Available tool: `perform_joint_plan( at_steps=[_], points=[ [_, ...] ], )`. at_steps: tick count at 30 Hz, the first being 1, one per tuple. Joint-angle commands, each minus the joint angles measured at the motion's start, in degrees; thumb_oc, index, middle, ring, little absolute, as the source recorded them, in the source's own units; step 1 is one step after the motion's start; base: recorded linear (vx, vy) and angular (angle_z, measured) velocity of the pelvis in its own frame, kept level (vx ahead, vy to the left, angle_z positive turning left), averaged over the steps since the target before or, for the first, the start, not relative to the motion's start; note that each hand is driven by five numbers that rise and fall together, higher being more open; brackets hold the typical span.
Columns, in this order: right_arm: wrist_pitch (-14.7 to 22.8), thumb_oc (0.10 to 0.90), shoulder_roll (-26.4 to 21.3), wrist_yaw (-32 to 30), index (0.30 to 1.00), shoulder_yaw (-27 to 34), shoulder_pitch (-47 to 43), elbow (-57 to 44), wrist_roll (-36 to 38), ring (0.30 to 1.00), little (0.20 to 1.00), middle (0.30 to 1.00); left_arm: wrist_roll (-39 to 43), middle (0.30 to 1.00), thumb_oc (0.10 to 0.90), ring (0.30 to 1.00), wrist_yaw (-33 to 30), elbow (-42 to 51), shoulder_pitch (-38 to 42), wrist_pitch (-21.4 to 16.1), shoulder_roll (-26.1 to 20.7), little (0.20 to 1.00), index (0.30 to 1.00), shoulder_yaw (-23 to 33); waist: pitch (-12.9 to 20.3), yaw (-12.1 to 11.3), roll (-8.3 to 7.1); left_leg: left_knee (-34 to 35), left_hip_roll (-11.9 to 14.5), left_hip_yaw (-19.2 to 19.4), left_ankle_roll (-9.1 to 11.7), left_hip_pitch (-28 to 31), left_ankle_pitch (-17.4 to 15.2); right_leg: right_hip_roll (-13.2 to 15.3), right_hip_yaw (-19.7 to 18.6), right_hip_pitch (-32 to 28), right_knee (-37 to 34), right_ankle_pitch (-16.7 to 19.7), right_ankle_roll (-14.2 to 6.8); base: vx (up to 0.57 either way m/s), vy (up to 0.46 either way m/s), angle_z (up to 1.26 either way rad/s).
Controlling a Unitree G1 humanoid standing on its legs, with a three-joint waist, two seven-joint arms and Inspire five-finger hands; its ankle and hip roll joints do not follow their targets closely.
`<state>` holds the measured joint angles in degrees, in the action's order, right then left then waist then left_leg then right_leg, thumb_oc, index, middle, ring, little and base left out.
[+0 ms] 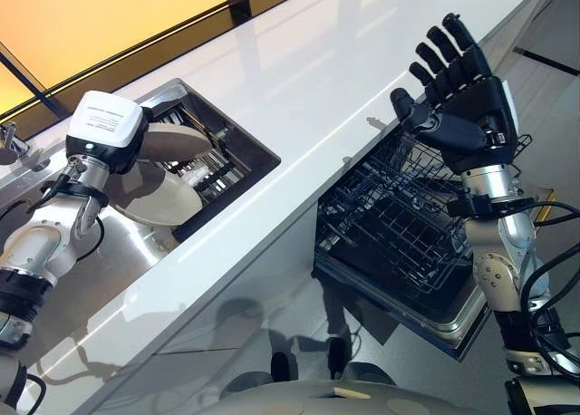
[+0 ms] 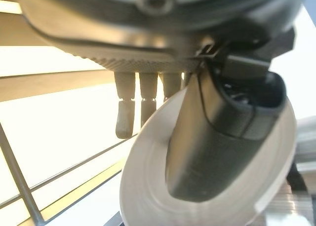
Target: Pick up plates and place into dishwasher.
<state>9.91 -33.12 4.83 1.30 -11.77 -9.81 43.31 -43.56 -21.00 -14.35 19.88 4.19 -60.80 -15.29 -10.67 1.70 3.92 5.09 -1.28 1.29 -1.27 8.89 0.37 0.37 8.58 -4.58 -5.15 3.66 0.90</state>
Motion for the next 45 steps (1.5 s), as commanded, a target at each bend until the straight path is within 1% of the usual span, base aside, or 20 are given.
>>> perform_joint_plan(
  at_steps=[1,3,8,14,18,19,21,25,29,33,37,38,40,45],
  points=[
    [2.92,0.8,-0.41,2.64,0.9,1.55,-5.46,-6.37,1.08,0.9,0.9,0.9,5.32,0.3,0.1,0.3,-9.52,-1.92,5.39,4.87,-3.09,0.2,0.3,9.43,7.87,0.87,-1.05,-0.18,-3.09,1.73,0.0,-2.12,-3.9,-1.98,0.39,0.1,7.28,-10.38,-4.07,0.0,0.0,0.0],
    [2.22,0.8,-0.03,3.23,0.9,1.16,-5.42,-6.31,0.71,0.9,0.9,0.9,6.28,0.3,0.1,0.3,-10.14,-2.64,5.76,4.52,-2.14,0.2,0.3,9.38,7.99,1.19,-1.1,-0.12,-3.07,1.86,0.09,-2.34,-3.79,-2.09,0.06,0.2,7.0,-10.17,-4.08,0.0,0.0,0.0],
    [0.9,0.8,0.68,4.65,0.9,0.45,-5.26,-6.12,1.16,0.9,0.9,0.9,5.68,0.3,0.1,0.3,-11.0,-3.66,6.63,5.4,-0.39,0.2,0.3,8.09,8.05,1.77,-1.17,-0.09,-3.14,2.37,0.04,-2.48,-3.78,-2.19,-0.68,0.32,6.46,-9.72,-4.12,0.0,0.0,0.0],
    [-0.53,0.8,1.4,5.68,0.9,-0.07,-5.18,-5.67,1.74,0.9,0.9,0.9,5.39,0.3,0.1,0.3,-10.63,-4.92,7.65,6.35,0.41,0.2,0.3,6.71,8.08,2.2,-1.06,-0.09,-3.21,3.01,-0.07,-2.35,-3.88,-2.18,-1.21,0.25,6.02,-9.34,-4.3,0.0,0.002,-0.02],
    [-1.56,0.8,1.69,6.42,0.9,-0.25,-4.94,-5.42,1.8,0.9,0.9,0.9,6.43,0.3,0.1,0.3,-11.05,-5.47,8.25,5.78,0.18,0.2,0.3,6.37,8.07,2.4,-0.96,-0.09,-3.21,3.28,-0.07,-2.35,-3.86,-2.12,-1.39,0.33,6.07,-9.24,-4.45,-0.01,0.006,-0.04],
    [-2.06,0.8,1.54,6.67,0.9,-0.5,-5.22,-5.37,1.55,0.9,0.9,0.9,7.19,0.3,0.1,0.3,-11.49,-5.7,8.73,4.93,-0.05,0.2,0.3,6.17,8.08,2.45,-0.98,-0.09,-3.23,3.34,-0.09,-2.38,-3.87,-2.11,-1.41,0.37,6.04,-9.19,-4.47,-0.02,0.005,-0.04],
    [-2.75,0.8,1.08,8.14,0.9,-0.96,-5.62,-5.32,-1.19,0.9,0.9,0.9,8.26,0.3,0.1,0.3,-12.83,-5.34,9.66,3.31,-0.42,0.2,0.3,6.02,8.11,2.41,-1.02,-0.09,-3.28,3.37,-0.13,-2.42,-3.86,-2.05,-1.41,0.41,6.04,-9.2,-4.5,-0.01,0.003,-0.02],
    [-1.76,0.8,-1.26,8.77,0.9,-1.99,-6.47,-4.92,-8.61,0.9,0.9,0.9,9.11,0.3,0.1,0.3,-16.0,-3.46,11.13,-0.46,-1.43,0.2,0.3,7.03,8.24,2.05,-1.03,-0.1,-3.35,3.35,-0.13,-2.53,-3.83,-1.93,-1.25,0.43,5.92,-9.2,-4.49,-0.03,0.009,-0.01],
    [-0.91,0.8,-3.55,8.72,0.9,-2.18,-6.88,-5.27,-14.71,0.9,0.9,0.9,8.89,0.3,0.1,0.3,-17.32,2.03,10.28,-2.79,-2.52,0.2,0.3,10.62,8.49,1.17,-1.28,-0.09,-3.33,2.94,0.08,-2.62,-3.78,-1.81,-0.74,0.21,5.71,-9.18,-4.53,-0.01,-0.001,0.01],
    [-1.77,0.8,-5.1,8.73,0.9,-1.94,-7.38,-6.58,-16.92,0.9,0.9,0.9,9.13,0.3,0.1,0.3,-17.71,8.52,7.48,-4.83,-2.43,0.2,0.3,15.02,8.5,0.37,-1.48,-0.09,-3.24,2.4,0.38,-2.81,-3.65,-1.73,-0.05,0.04,5.68,-9.25,-4.5,-0.03,-0.001,0.06],
    [-1.42,0.8,-5.85,7.09,0.9,-2.69,-8.58,-7.51,-21.04,0.9,0.9,0.9,8.85,0.3,0.1,0.3,-15.5,15.37,5.85,-6.71,-0.69,0.2,0.3,17.16,8.46,-0.37,-1.65,-0.09,-3.25,1.5,0.65,-2.97,-3.55,-1.65,0.41,-0.19,5.32,-9.16,-4.46,-0.02,0.001,0.07],
    [-0.66,0.8,-5.77,5.83,0.9,-3.23,-9.01,-7.71,-24.1,0.9,0.9,0.9,7.88,0.3,0.1,0.3,-14.51,17.77,5.51,-7.22,0.59,0.2,0.3,17.01,8.41,-0.71,-1.73,-0.09,-3.24,1.28,0.74,-3.05,-3.47,-1.58,0.69,-0.34,5.05,-9.08,-4.48,-0.02,0.001,0.11],
    [-0.37,0.8,-6.08,4.57,0.9,-3.77,-9.63,-8.23,-26.35,0.9,0.9,0.9,7.33,0.3,0.1,0.3,-13.05,19.93,5.49,-7.28,1.72,0.2,0.3,16.62,8.37,-0.97,-1.79,-0.09,-3.24,1.15,0.8,-3.12,-3.46,-1.53,1.1,-0.43,4.95,-9.07,-4.49,-0.02,-0.002,0.15],
    [0.01,0.8,-5.86,0.98,0.9,-6.11,-12.58,-8.53,-28.67,0.9,0.9,0.9,7.76,0.3,0.1,0.3,-9.85,22.85,6.34,-8.79,4.23,0.2,0.3,14.79,8.2,-1.91,-1.93,-0.09,-3.2,0.8,0.84,-3.25,-3.35,-1.38,2.38,-0.46,5.5,-9.45,-4.45,-0.01,-0.011,0.16]
  ],
)
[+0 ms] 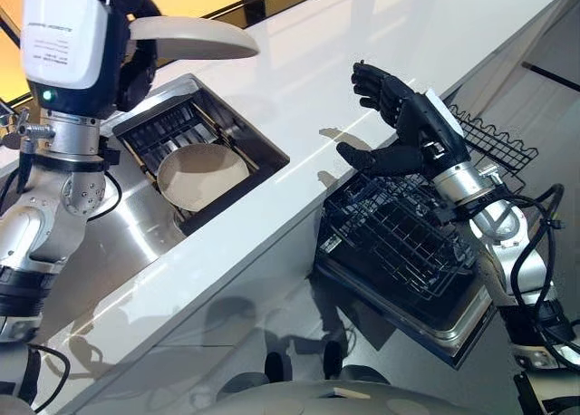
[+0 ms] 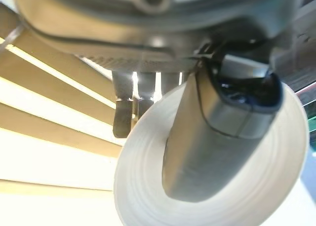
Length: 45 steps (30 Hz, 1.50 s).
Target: Pick up plates and place into dishwasher.
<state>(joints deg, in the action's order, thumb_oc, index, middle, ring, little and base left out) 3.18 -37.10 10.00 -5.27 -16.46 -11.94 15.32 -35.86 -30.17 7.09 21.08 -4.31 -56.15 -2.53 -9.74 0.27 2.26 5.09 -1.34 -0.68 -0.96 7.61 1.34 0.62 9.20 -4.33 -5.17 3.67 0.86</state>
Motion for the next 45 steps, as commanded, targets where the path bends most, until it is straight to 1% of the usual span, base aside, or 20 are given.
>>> perform_joint_plan(
  at_steps=[1,13,25,28,34,40,41,42,43,45],
  points=[
    [6.9,0.8,-1.63,-4.87,0.9,0.01,-8.45,-6.38,-0.85,0.9,0.9,0.9,0.23,0.3,0.1,0.3,-0.37,1.66,5.3,-0.49,-0.07,0.2,0.3,1.74,7.19,-0.61,-0.28,-0.09,-3.14,2.68,0.51,-1.94,-4.32,-1.58,1.89,-0.74,5.63,-9.52,-4.42,-0.01,-0.012,0.17],
    [7.8,0.8,2.1,-10.04,0.9,-5.52,-13.3,-5.58,-2.69,0.9,0.9,0.9,3.51,0.3,0.1,0.3,2.93,3.01,7.93,-3.27,3.87,0.2,0.3,-2.53,6.89,-1.3,-0.17,-0.2,-3.22,2.25,0.21,-1.26,-4.45,-1.41,2.25,-1.01,6.6,-10.24,-4.31,0.0,-0.001,0.03],
    [8.74,0.8,3.06,-11.79,0.9,-8.39,-16.69,-7.4,-5.67,0.9,0.9,0.9,5.77,0.3,0.1,0.3,6.71,4.39,11.48,-3.02,6.04,0.2,0.3,-6.36,6.83,-1.25,-0.19,-0.48,-3.32,2.1,0.03,-0.73,-4.68,-1.47,2.04,-1.27,7.31,-10.77,-4.21,0.0,0.0,0.0],
    [8.47,0.8,3.34,-11.72,0.9,-9.08,-17.48,-7.62,-5.45,0.9,0.9,0.9,6.0,0.3,0.1,0.3,7.2,4.66,12.2,-3.36,6.58,0.2,0.3,-7.31,6.66,-1.24,-0.15,-0.7,-3.28,2.19,-0.01,-0.98,-4.35,-1.52,2.12,-1.02,7.43,-10.39,-4.08,0.0,0.0,0.0],
    [5.98,0.8,3.69,-10.28,0.9,-11.2,-18.73,-7.57,-4.44,0.9,0.9,0.9,5.92,0.3,0.1,0.3,7.88,6.19,13.79,-4.56,7.23,0.2,0.3,-9.05,6.8,-1.37,-0.27,-0.57,-3.32,1.8,0.02,-0.68,-4.7,-1.59,2.03,-1.32,7.58,-11.08,-3.96,0.02,-0.004,0.0],
    [6.0,0.8,4.4,-11.03,0.9,-12.44,-19.5,-7.51,-4.05,0.9,0.9,0.9,6.82,0.3,0.1,0.3,10.6,7.39,15.37,-4.97,8.06,0.2,0.3,-11.18,6.86,-1.29,-0.33,-0.56,-3.3,1.74,0.02,-0.61,-4.77,-1.72,2.03,-1.3,7.64,-11.18,-3.86,0.0,0.0,0.0],
    [6.13,0.44,4.56,-11.13,0.592,-12.49,-19.54,-7.56,-4.13,0.592,0.54,0.592,6.87,0.3,0.1,0.3,10.9,7.56,15.34,-5.18,8.23,0.2,0.3,-11.37,6.85,-1.3,-0.33,-0.56,-3.31,1.73,0.01,-0.6,-4.78,-1.75,2.01,-1.33,7.57,-11.15,-3.87,0.0,0.0,0.0],
    [6.32,0.193,4.7,-11.46,0.38,-12.53,-19.61,-7.57,-4.25,0.38,0.293,0.38,7.03,0.3,0.1,0.3,11.24,7.78,15.37,-5.39,8.4,0.2,0.3,-11.62,6.84,-1.3,-0.33,-0.56,-3.3,1.74,0.01,-0.59,-4.78,-1.76,1.99,-1.38,7.49,-11.11,-3.87,0.0,0.0,0.0],
    [6.46,0.1,4.74,-11.71,0.3,-12.55,-19.7,-7.57,-4.22,0.3,0.2,0.3,7.12,0.3,0.1,0.3,11.38,7.99,15.35,-5.52,8.43,0.2,0.3,-11.76,6.82,-1.31,-0.33,-0.56,-3.28,1.78,0.01,-0.56,-4.8,-1.78,1.97,-1.41,7.45,-11.1,-3.86,0.0,0.0,0.0],
    [6.64,0.1,4.76,-12.29,0.3,-12.52,-19.68,-7.7,-4.28,0.3,0.2,0.3,7.23,0.3,0.1,0.3,11.47,8.27,15.21,-6.26,8.46,0.2,0.3,-11.91,6.69,-1.28,-0.25,-0.76,-3.29,1.83,-0.03,-0.84,-4.42,-1.86,1.91,-1.18,7.47,-10.63,-3.78,0.0,0.0,0.0]
  ],
)
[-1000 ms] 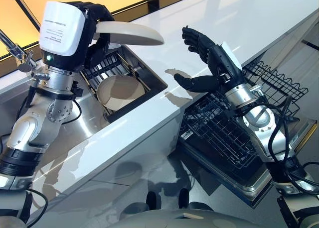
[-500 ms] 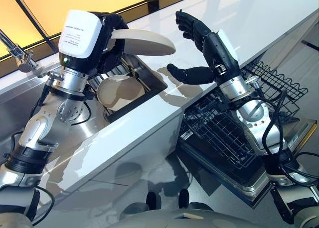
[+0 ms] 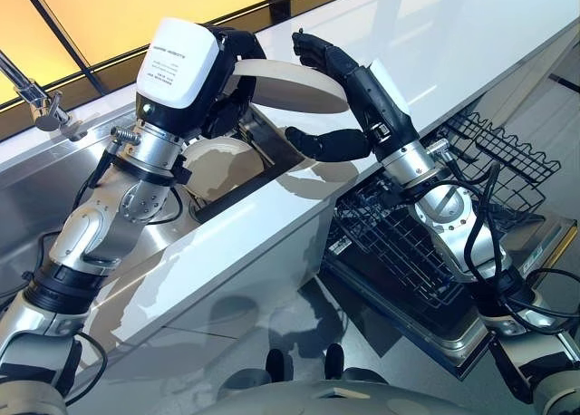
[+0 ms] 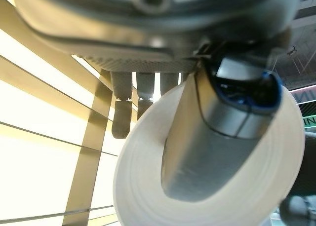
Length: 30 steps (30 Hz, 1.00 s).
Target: Pick up plates and place into dishwasher.
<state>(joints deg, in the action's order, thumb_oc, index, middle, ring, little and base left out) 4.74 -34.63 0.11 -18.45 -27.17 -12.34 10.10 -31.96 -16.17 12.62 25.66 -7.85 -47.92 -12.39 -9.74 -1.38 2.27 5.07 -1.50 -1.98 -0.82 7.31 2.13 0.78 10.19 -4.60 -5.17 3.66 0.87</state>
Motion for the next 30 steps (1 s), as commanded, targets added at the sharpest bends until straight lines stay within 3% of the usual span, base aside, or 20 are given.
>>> perform_joint_plan(
  at_steps=[1,14,20,21,22,30],
  points=[
    [5.29,0.1,2.31,-2.9,0.3,0.76,-8.8,-7.37,1.02,0.3,0.2,0.3,3.36,0.3,0.1,0.3,-2.55,2.93,10.51,-3.04,0.37,0.2,0.3,-2.16,6.69,0.44,-0.24,-0.84,-3.1,3.24,-0.17,-0.61,-5.22,-2.03,0.83,-0.84,7.5,-10.62,-3.78,0.0,0.0,0.0],
    [6.57,0.1,1.5,-7.07,0.3,3.5,-6.58,-7.84,1.29,0.3,0.2,0.3,-0.76,0.3,0.1,0.3,-7.65,5.58,9.09,-6.14,0.31,0.2,0.3,-0.67,6.38,0.86,-0.85,-6.21,-3.89,4.33,-0.71,-1.16,-8.57,-1.95,-0.64,-1.42,7.35,-10.93,-3.34,0.01,-0.005,-0.01],
    [6.83,0.1,1.29,-7.93,0.3,4.37,-5.38,-7.72,0.52,0.3,0.2,0.3,-1.32,0.302,0.103,0.302,-11.71,6.07,9.42,-6.14,0.54,0.203,0.302,-0.33,6.66,1.38,-0.68,-4.65,-3.69,4.1,-0.6,-0.56,-8.07,-2.33,-0.96,-1.37,6.99,-10.7,-3.41,0.0,-0.003,-0.01],
    [6.94,0.1,1.29,-8.0,0.3,4.55,-5.14,-7.68,0.44,0.3,0.2,0.3,-0.94,0.378,0.191,0.378,-12.05,5.93,9.56,-5.66,0.65,0.291,0.378,-0.36,6.75,1.53,-0.58,-4.12,-3.56,4.02,-0.56,-0.42,-7.82,-2.37,-1.01,-1.27,7.18,-10.8,-3.46,0.0,0.0,0.0],
    [6.96,0.1,1.3,-8.19,0.3,4.68,-4.96,-7.71,0.27,0.3,0.2,0.3,-0.45,0.9,0.8,0.9,-12.48,6.04,9.64,-4.9,0.84,0.9,0.9,-0.4,6.91,1.61,-0.51,-3.62,-3.44,3.95,-0.5,-0.41,-7.51,-2.4,-1.05,-1.09,7.38,-10.88,-3.51,0.0,0.0,0.0],
    [8.96,0.1,0.11,-15.27,0.3,8.05,-3.21,-6.54,-6.35,0.3,0.2,0.3,9.49,0.9,0.8,0.9,-9.37,2.82,7.84,-1.14,1.88,0.9,0.9,0.75,6.55,2.18,-0.03,-1.8,-2.5,3.55,-0.63,0.45,-6.75,-2.21,-0.74,-0.05,11.47,-13.11,-3.79,0.0,0.0,0.0]
  ],
)
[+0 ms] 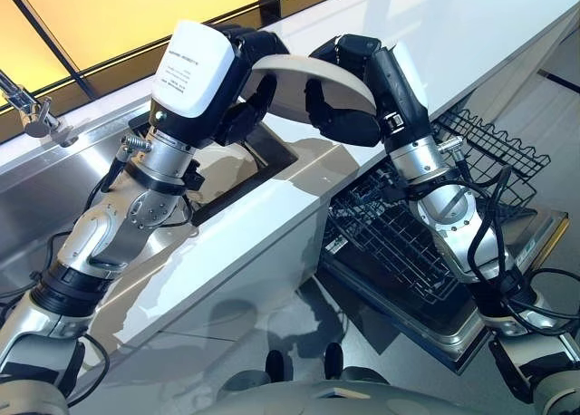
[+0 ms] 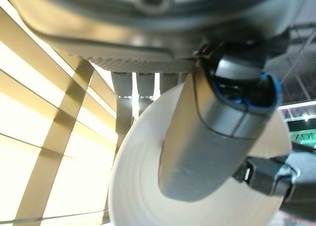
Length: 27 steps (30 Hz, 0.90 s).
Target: Pick up plates and place into dishwasher.
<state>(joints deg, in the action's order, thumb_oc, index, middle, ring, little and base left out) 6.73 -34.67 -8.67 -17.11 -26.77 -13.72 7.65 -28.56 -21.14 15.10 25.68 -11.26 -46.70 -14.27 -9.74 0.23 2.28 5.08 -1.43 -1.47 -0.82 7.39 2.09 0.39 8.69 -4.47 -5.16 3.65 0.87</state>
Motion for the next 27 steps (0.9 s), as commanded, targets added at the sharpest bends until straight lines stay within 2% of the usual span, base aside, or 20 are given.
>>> perform_joint_plan(
  at_steps=[1,4,7,12,16,21,27],
  points=[
    [7.54,0.1,-0.41,-8.47,0.3,7.97,-3.18,-4.58,-5.84,0.3,0.2,0.3,7.89,0.9,0.8,0.9,-3.72,-0.62,6.95,2.92,0.51,0.9,0.9,3.31,6.48,0.59,-0.03,-1.85,-2.55,3.02,-0.67,0.4,-6.77,-1.88,0.73,-0.22,11.39,-13.07,-3.77,0.0,0.0,0.0],
    [7.84,0.1,-1.78,-13.24,0.3,11.28,-2.23,-3.29,-7.4,0.3,0.2,0.3,13.3,0.9,0.8,0.9,-0.98,-2.7,4.75,4.04,0.33,0.9,0.9,5.31,6.33,0.69,-0.14,-2.27,-2.61,3.27,-0.72,0.66,-7.19,-2.01,0.64,-0.71,10.57,-12.71,-3.76,0.0,-0.021,0.0],
    [8.56,0.1,-2.67,-17.24,0.3,15.8,0.01,-1.74,-6.79,0.3,0.2,0.3,16.78,0.9,0.8,0.9,0.14,-3.92,1.01,3.08,0.13,0.9,0.9,8.78,6.19,0.73,-0.38,-3.61,-2.76,3.96,-0.68,0.63,-8.04,-2.26,0.29,-1.43,8.68,-11.83,-3.6,0.0,0.0,0.0],
    [9.44,0.1,-2.8,-21.33,0.3,20.85,3.18,2.3,-3.79,0.3,0.2,0.3,19.89,0.9,0.8,0.9,0.27,-5.6,-4.04,3.28,0.09,0.9,0.9,13.8,6.11,0.62,-0.54,-5.21,-2.87,5.04,-0.48,0.35,-8.86,-2.79,0.0,-2.28,6.01,-10.39,-3.4,-0.01,-0.015,-0.09],
    [8.71,0.1,-2.67,-25.21,0.3,23.06,5.27,5.14,-6.07,0.3,0.2,0.3,22.73,0.9,0.8,0.9,-1.05,-7.2,-6.07,3.61,0.72,0.9,0.9,16.1,6.06,0.92,-0.3,-5.15,-2.56,5.29,-0.62,0.1,-8.57,-2.85,-0.43,-1.69,7.52,-11.03,-3.34,-0.01,0.006,-0.11],
    [5.81,0.1,-2.96,-26.22,0.3,25.16,8.75,11.53,-8.03,0.3,0.2,0.3,23.97,0.9,0.8,0.9,-1.11,-10.0,-7.59,3.61,1.08,0.9,0.9,17.19,6.2,1.34,0.03,-2.01,-2.11,4.29,-0.62,0.97,-7.09,-2.68,-0.29,-1.38,9.65,-12.39,-3.61,0.0,0.007,0.0],
    [-0.84,0.1,-4.94,-23.07,0.3,25.54,11.39,21.29,-6.32,0.3,0.2,0.3,25.81,0.9,0.8,0.9,1.5,-12.17,-9.02,3.07,0.18,0.9,0.9,18.73,5.98,1.0,-0.11,-2.56,-2.27,4.09,-0.95,1.08,-7.59,-1.78,0.64,-1.0,11.21,-13.26,-3.68,0.01,0.009,0.08]
  ],
)
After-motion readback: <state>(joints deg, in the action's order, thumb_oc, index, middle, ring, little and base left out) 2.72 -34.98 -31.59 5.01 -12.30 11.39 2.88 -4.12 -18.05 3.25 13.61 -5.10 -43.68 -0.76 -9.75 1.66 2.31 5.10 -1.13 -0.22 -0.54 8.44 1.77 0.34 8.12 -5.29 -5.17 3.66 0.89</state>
